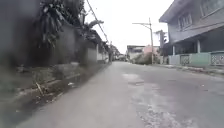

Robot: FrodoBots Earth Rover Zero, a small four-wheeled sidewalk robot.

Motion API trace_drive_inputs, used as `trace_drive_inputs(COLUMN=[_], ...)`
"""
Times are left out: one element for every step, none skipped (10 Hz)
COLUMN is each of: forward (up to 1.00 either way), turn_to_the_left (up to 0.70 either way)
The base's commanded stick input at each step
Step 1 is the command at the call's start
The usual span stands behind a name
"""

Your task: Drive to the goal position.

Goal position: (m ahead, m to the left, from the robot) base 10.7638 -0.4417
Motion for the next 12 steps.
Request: trace_drive_inputs(forward=[1.00, 1.00, 1.00, 1.00, 1.00, 1.00, 1.00, 1.00, 1.00, 1.00, 1.00, 1.00], turn_to_the_left=[-0.40, -0.35, -0.14, 0.00, 0.00, 0.00, 0.00, 0.00, 0.00, 0.00, 0.00, 0.00])
